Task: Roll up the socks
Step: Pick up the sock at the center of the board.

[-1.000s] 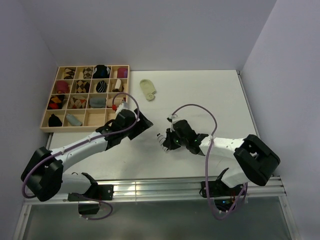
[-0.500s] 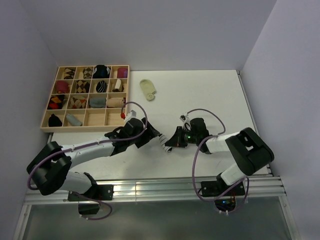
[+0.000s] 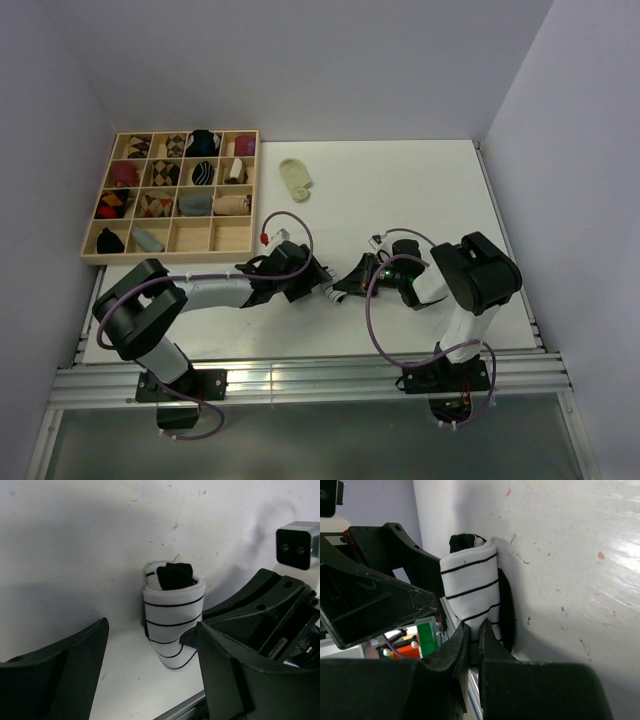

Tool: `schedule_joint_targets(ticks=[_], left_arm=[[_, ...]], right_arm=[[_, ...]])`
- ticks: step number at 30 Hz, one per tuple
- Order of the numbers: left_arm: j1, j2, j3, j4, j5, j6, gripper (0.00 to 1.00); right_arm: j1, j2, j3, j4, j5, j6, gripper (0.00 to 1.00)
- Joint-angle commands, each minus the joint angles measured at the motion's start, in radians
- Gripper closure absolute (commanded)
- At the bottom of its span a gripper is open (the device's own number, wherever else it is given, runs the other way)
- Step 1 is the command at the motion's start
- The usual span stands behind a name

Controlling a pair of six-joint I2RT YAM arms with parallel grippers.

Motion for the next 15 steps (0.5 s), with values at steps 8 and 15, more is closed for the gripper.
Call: schedule_joint_targets(ticks=[8,15], left_arm=[[-0.021,0.116,0.096,0.051,0.023,0.006,0.30],[-0.025,0.183,0.122,0.038,0.050,0.003,0.35]], right_arm=[[-0.041,0.121,-0.028,0.101,-0.027,0.085,1.00],[-0.055,0.153,-0.026,0.111,-0.032,0.099,1.00]])
